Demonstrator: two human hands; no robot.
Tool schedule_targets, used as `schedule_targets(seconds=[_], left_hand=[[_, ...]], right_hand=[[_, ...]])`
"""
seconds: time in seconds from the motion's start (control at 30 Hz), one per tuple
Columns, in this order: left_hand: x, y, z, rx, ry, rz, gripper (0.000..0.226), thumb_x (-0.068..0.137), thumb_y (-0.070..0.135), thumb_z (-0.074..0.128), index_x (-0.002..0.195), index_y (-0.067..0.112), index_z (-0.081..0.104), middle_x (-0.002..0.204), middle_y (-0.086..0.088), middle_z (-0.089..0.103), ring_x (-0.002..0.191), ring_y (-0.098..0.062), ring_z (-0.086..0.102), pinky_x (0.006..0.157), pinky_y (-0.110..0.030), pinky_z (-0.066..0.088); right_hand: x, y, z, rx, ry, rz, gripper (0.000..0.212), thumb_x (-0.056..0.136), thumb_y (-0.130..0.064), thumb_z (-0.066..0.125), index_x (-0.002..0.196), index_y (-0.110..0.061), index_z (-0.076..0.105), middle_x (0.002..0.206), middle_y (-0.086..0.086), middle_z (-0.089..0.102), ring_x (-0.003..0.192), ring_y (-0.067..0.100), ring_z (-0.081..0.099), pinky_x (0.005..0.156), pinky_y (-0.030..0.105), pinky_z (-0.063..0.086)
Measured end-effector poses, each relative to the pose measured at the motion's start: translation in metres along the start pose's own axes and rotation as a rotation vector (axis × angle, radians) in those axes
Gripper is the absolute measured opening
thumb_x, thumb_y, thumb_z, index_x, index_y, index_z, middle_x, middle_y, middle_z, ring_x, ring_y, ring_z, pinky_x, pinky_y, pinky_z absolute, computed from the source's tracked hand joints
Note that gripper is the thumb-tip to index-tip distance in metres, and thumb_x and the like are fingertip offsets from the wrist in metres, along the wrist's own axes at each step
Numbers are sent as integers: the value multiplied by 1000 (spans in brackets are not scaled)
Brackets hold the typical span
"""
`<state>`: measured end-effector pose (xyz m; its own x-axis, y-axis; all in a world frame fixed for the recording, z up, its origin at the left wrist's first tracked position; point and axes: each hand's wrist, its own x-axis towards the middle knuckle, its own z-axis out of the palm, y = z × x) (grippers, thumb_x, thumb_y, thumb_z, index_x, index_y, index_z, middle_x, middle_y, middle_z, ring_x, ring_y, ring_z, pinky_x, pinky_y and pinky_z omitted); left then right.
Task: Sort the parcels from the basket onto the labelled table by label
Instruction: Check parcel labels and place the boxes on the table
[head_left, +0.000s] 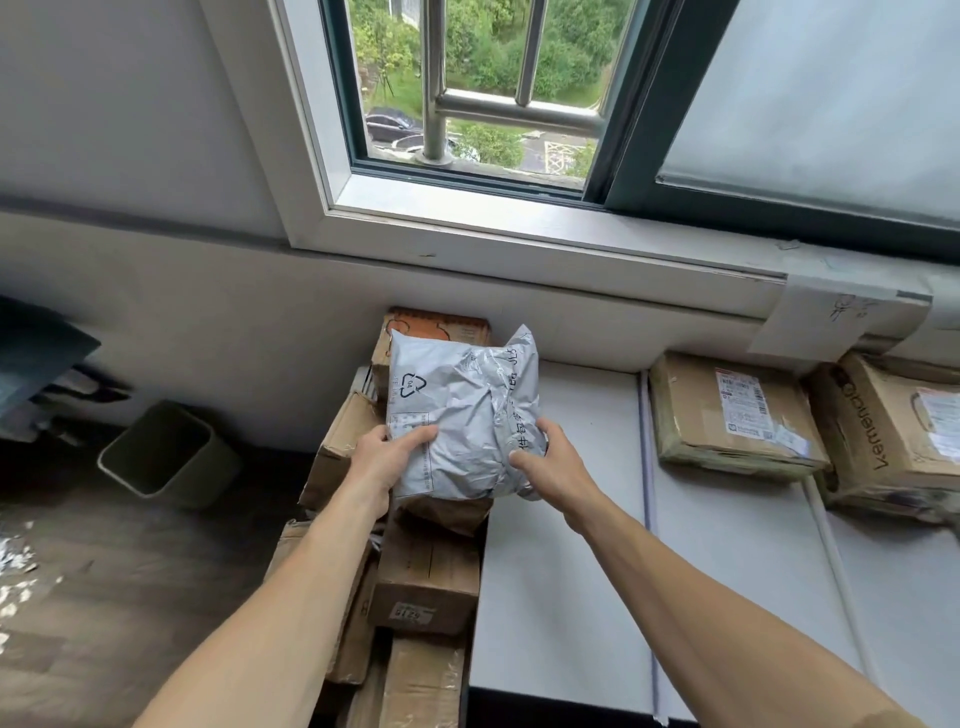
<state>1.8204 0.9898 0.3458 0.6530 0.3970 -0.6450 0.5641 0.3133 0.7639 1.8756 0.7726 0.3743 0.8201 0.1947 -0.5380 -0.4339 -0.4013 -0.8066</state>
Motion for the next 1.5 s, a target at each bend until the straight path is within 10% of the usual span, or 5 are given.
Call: schedule_targets(seconds=[0.2,0.5,0.77,1.23,1.5], left_hand=[[-21,8,19,-153,-49,-16,48,80,12,84,124,9,65,112,-16,76,96,-34,76,83,-53,63],[-74,46,89,-195,-52,105,45,79,11,81,121,3,68,103,-16,78,90,-35,78,82,-54,63],[-116,65,136,-57,-231,156,41,94,45,70,118,12,68,109,-12,78,92,-28,75,86,-45,59],[-135,104,126,63,-376,420,112,53,69,92,140,11,51,132,-7,68,123,-24,64,114,-50,43],[-155,123,141,-9,-441,390,40,85,45,79,104,11,71,92,-10,75,71,-24,70,71,-36,59]], right_hand=[[-12,2,-13,-63,12,-61,65,87,-7,63,146,-23,44,129,2,61,108,27,65,80,39,60],[-43,3,-46,-854,132,-526,117,73,-44,71,160,-45,-7,167,0,-14,156,25,-18,126,53,0],[-47,-7,-98,-559,344,-561,48,85,-33,73,129,-26,58,132,1,58,116,30,58,92,43,49],[-82,-60,-212,465,-117,-211,9,90,3,59,91,1,68,82,15,75,70,25,73,64,29,60],[-91,-73,-227,524,-255,-206,27,87,-16,63,108,-1,68,101,18,76,82,28,74,78,34,61]])
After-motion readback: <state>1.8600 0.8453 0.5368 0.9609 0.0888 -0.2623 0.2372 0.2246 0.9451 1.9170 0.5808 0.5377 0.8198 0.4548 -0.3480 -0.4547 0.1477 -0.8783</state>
